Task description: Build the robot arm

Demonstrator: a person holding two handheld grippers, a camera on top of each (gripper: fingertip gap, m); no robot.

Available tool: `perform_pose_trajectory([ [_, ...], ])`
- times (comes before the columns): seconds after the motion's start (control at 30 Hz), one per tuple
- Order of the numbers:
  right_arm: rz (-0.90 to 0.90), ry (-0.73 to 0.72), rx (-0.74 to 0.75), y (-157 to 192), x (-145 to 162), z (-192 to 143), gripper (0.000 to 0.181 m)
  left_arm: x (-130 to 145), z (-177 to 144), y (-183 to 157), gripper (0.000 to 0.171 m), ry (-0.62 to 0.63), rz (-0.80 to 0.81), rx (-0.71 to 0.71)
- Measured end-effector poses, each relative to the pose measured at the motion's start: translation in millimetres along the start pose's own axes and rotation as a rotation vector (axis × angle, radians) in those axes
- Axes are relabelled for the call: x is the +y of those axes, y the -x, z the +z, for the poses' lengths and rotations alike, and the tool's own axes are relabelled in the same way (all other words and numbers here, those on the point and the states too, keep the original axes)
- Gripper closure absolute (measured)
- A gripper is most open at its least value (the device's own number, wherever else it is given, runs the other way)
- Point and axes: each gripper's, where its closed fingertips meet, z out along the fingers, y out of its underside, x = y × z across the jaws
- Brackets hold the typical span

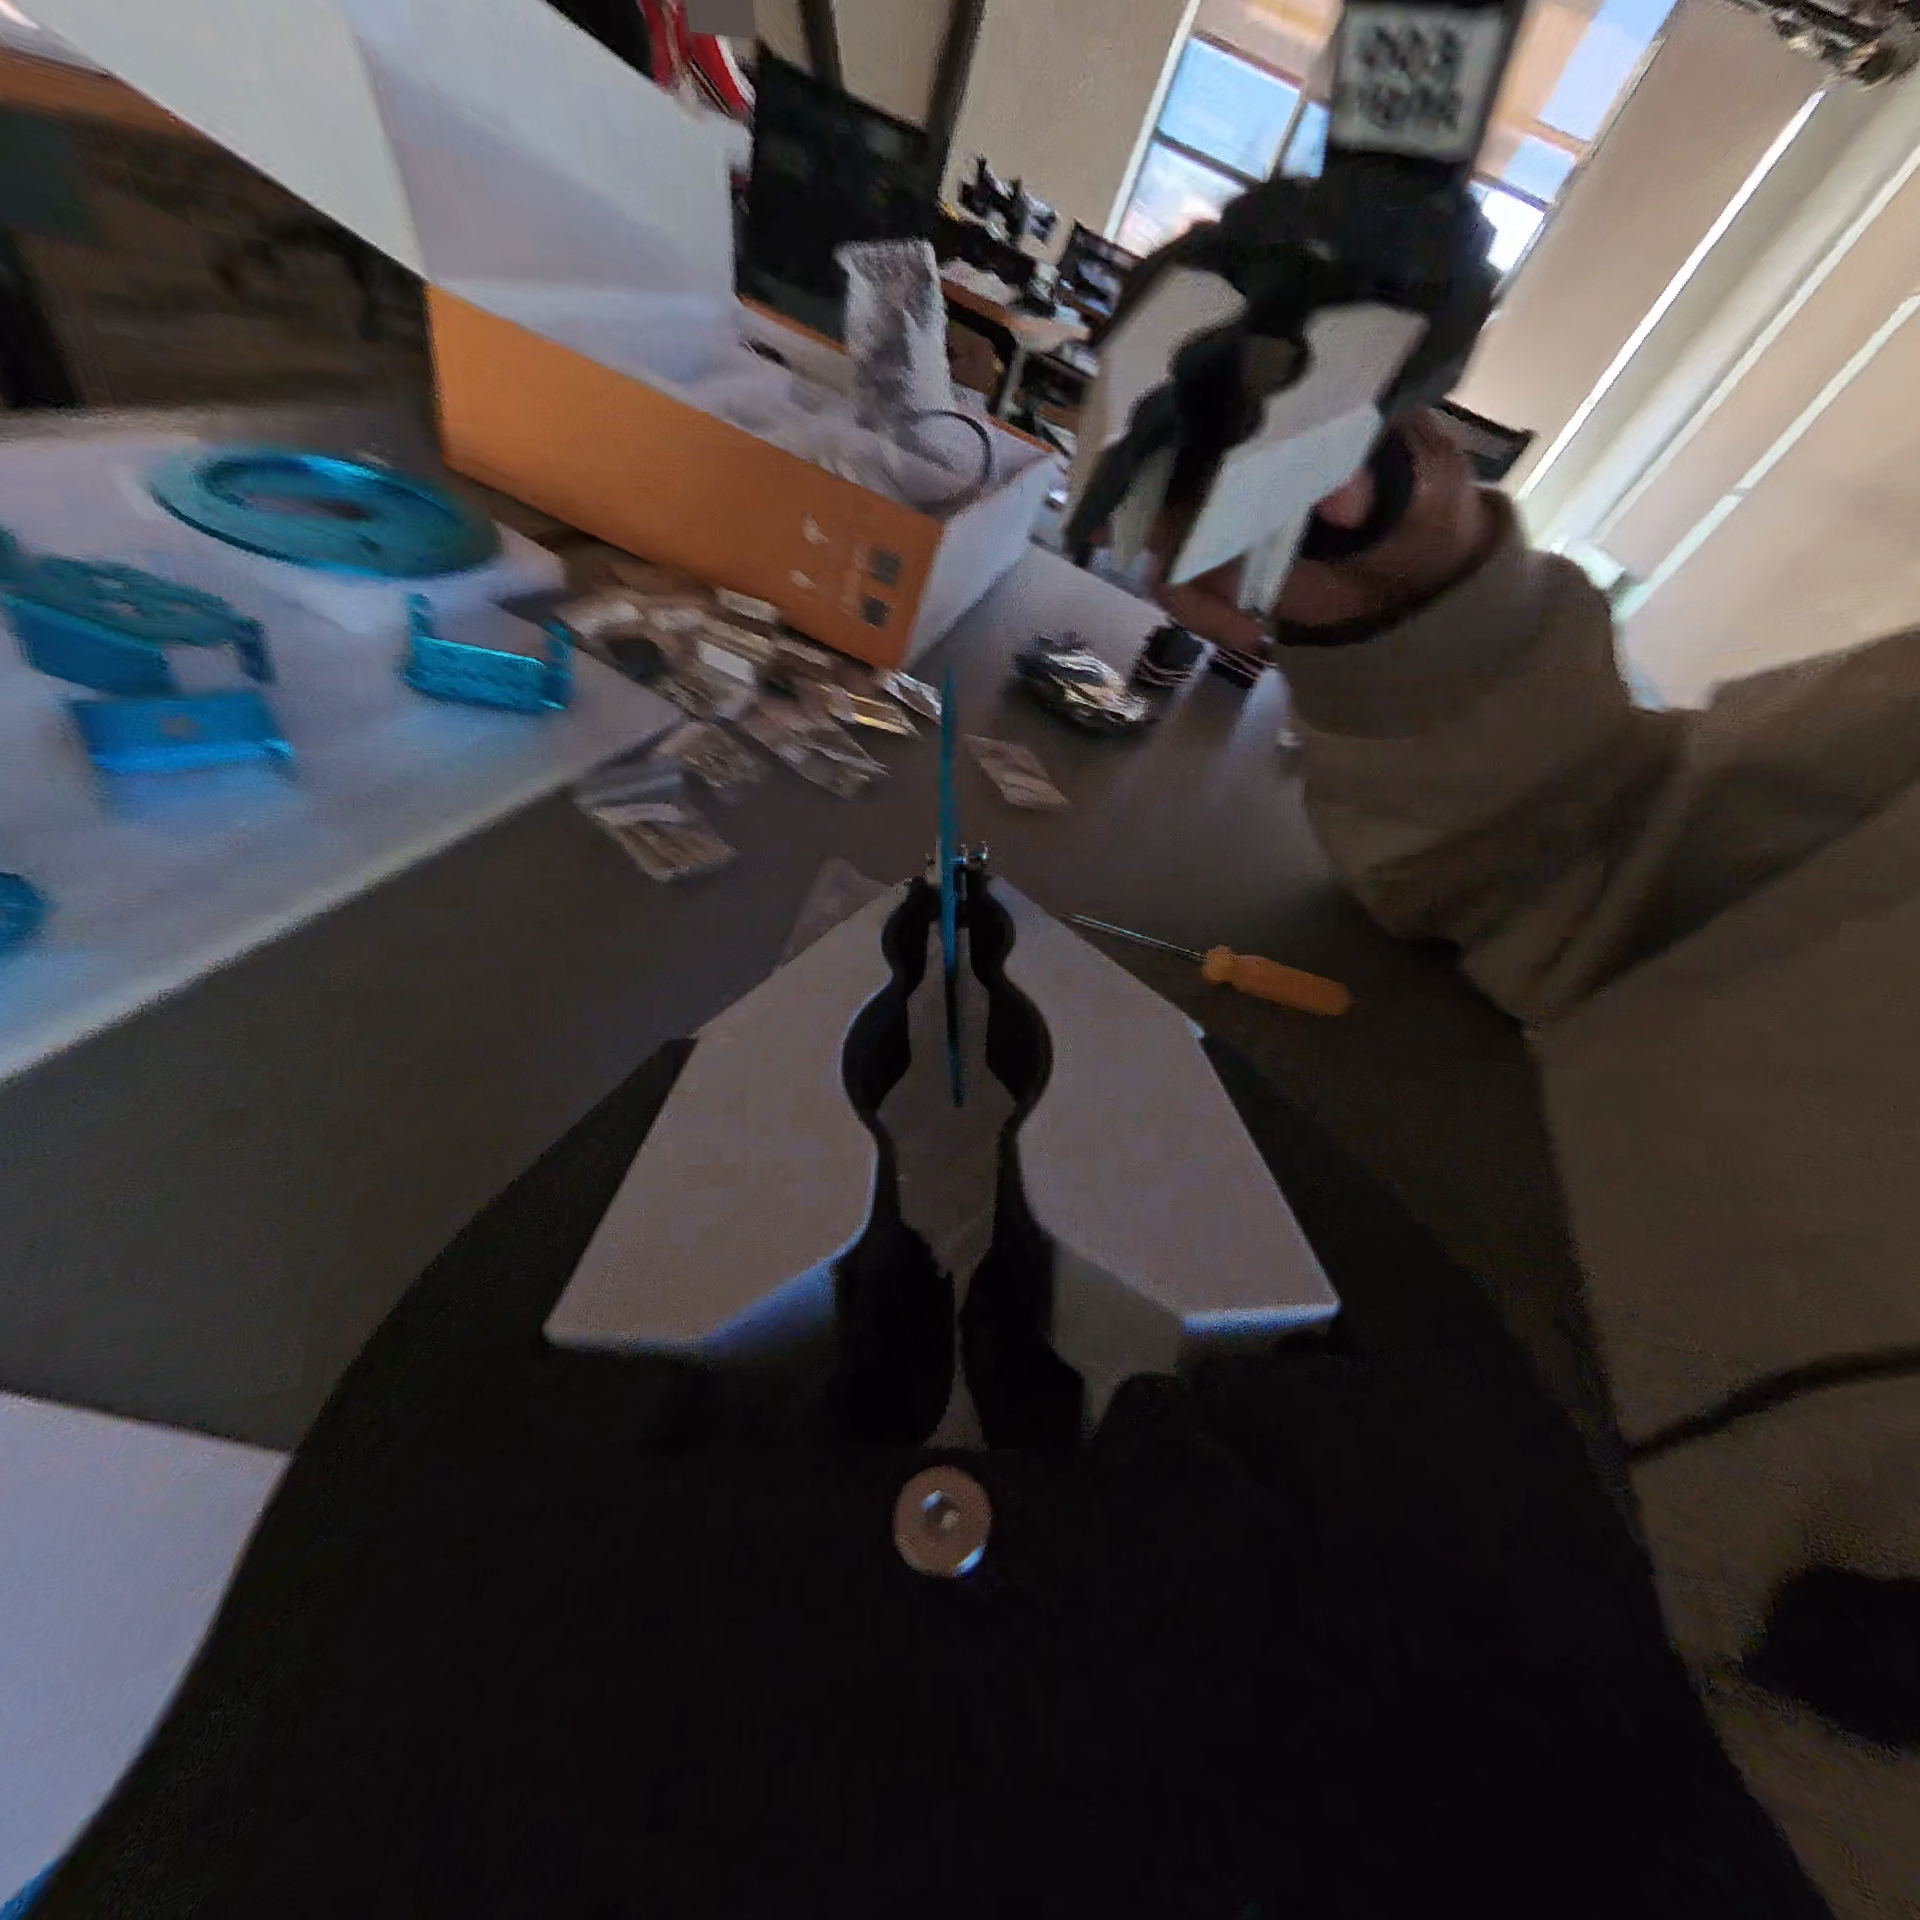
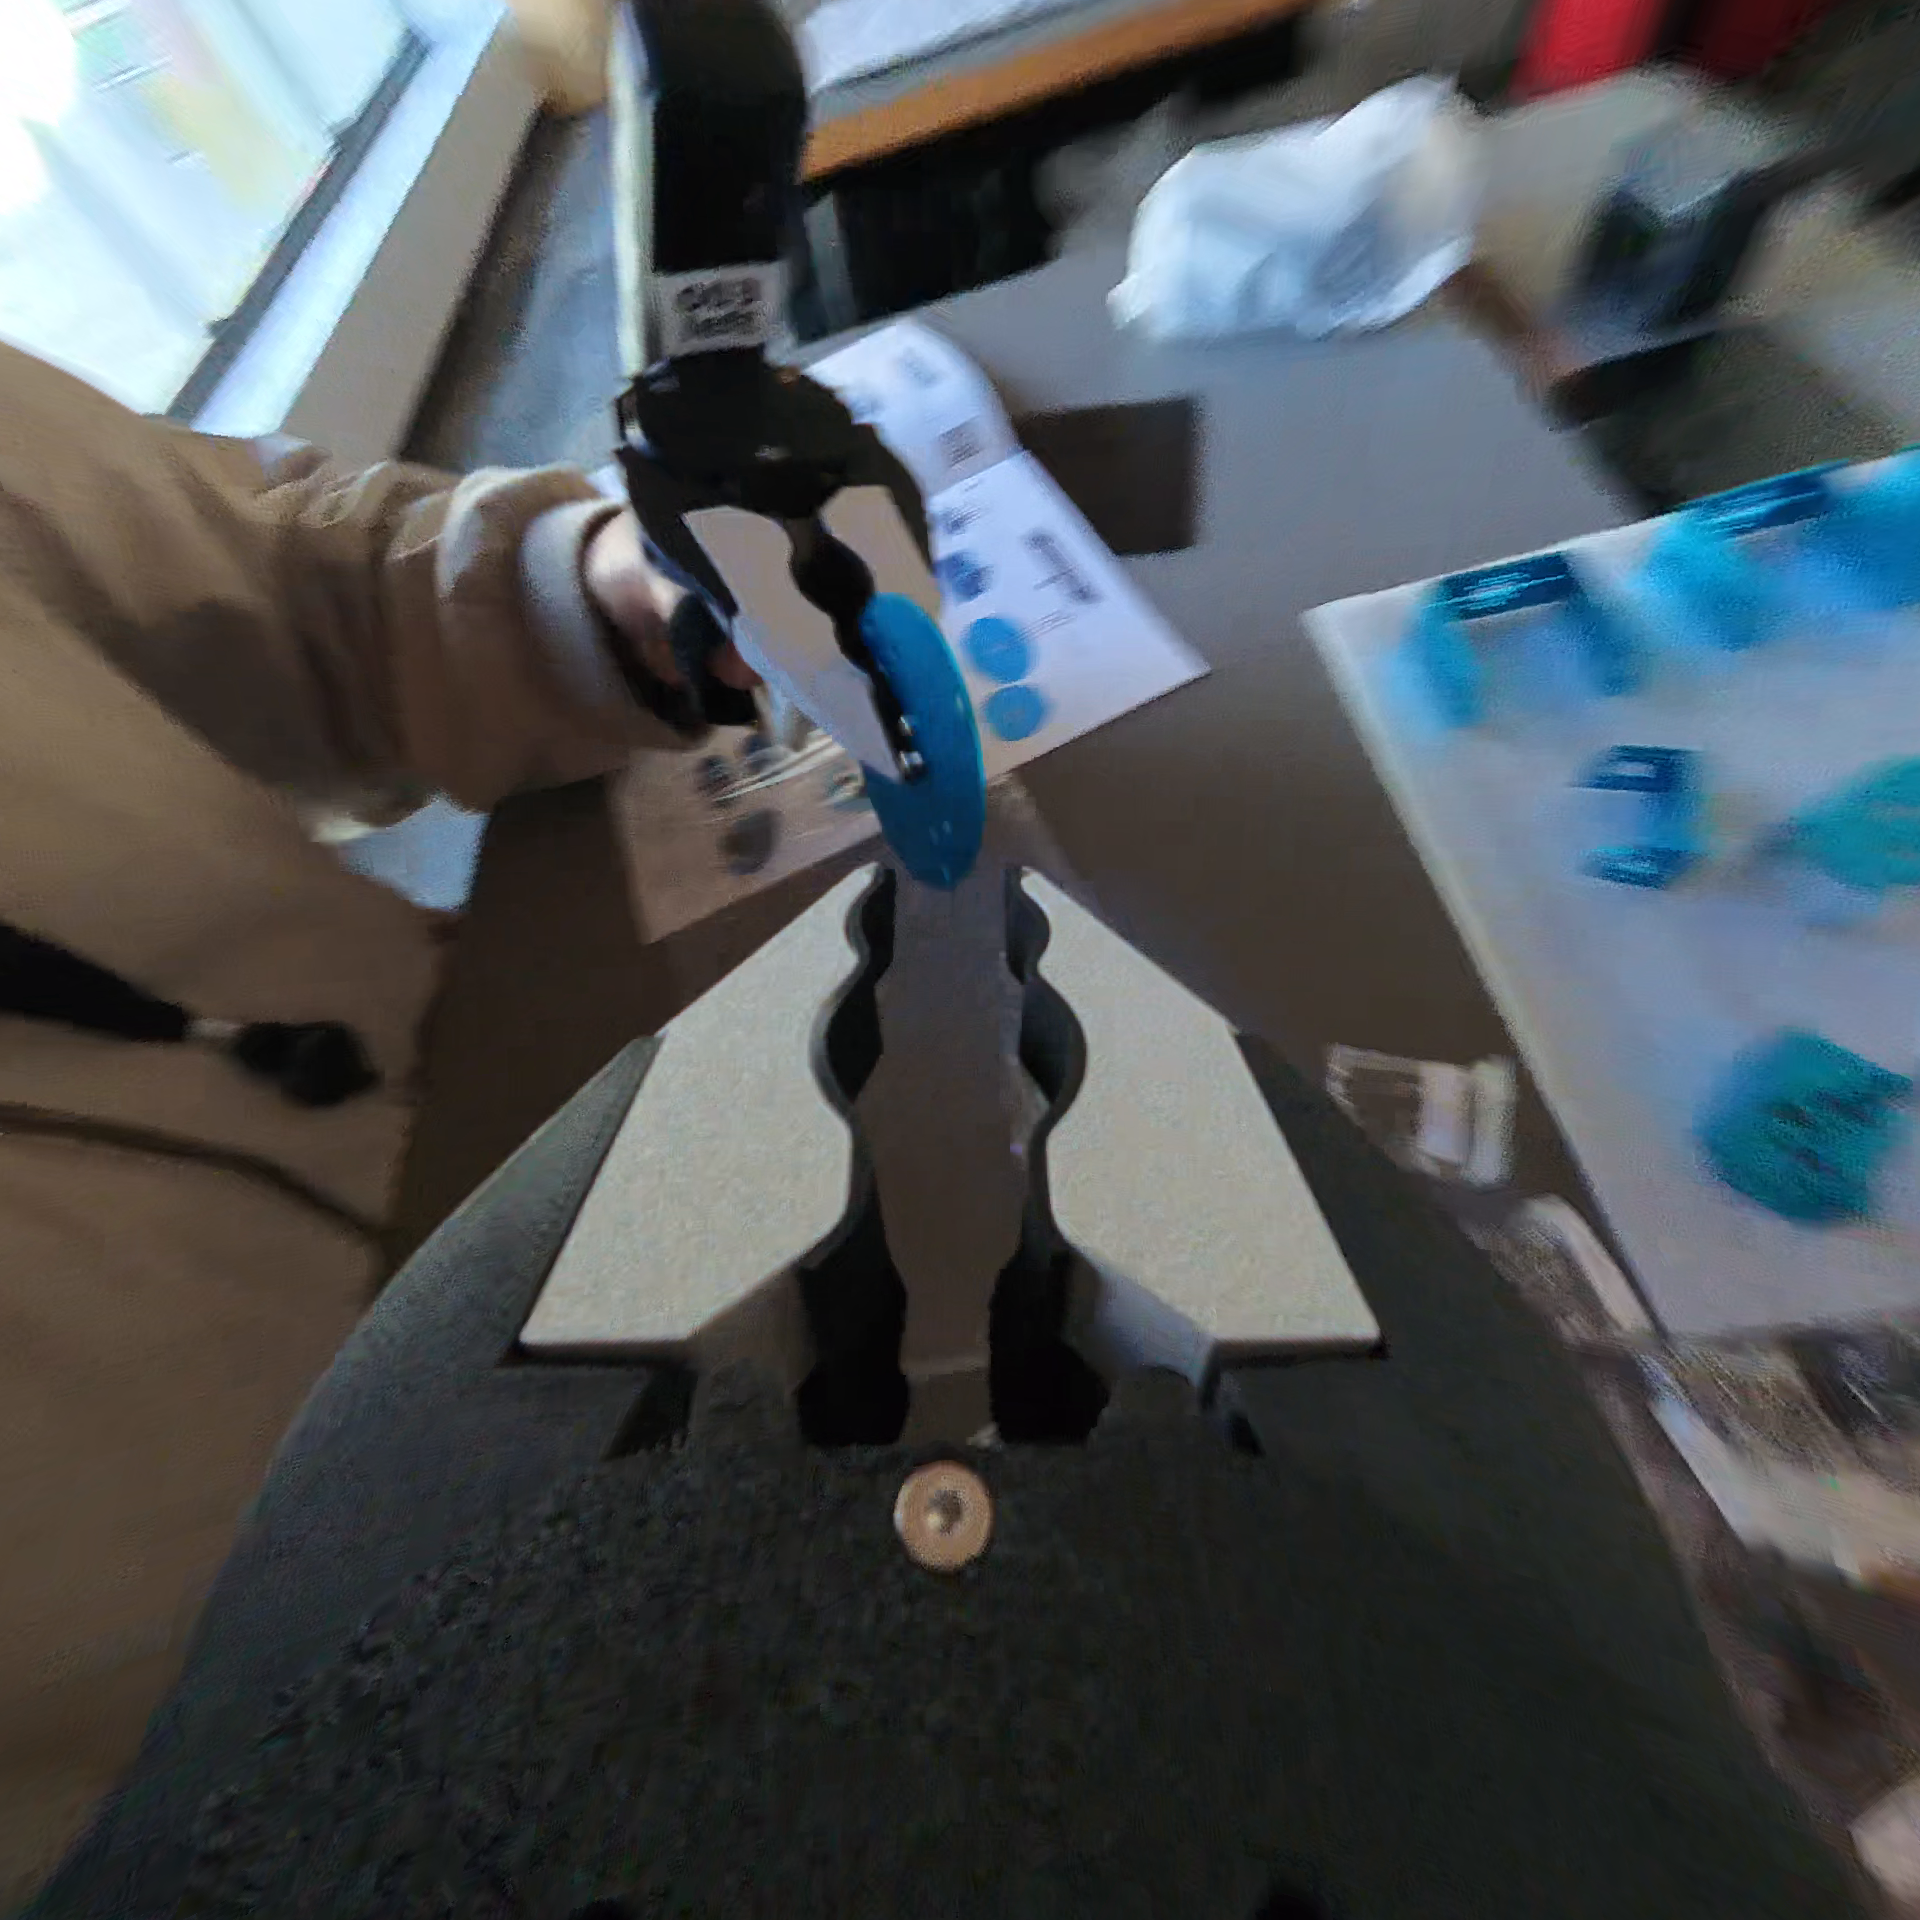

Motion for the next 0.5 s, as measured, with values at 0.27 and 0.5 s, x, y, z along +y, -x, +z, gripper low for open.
perform_pose_trajectory([
  [0.27, 0.289, -0.002, 0.746, 36, 158, -59, 0.138, 22, 1, 15, 0.164, -0.021, 0.203, -0.207],
  [0.5, 0.454, 0.078, 0.906, 46, 195, -46, 0.154, 35, 15, 4, 0.164, 0.023, 0.254, -0.232],
])
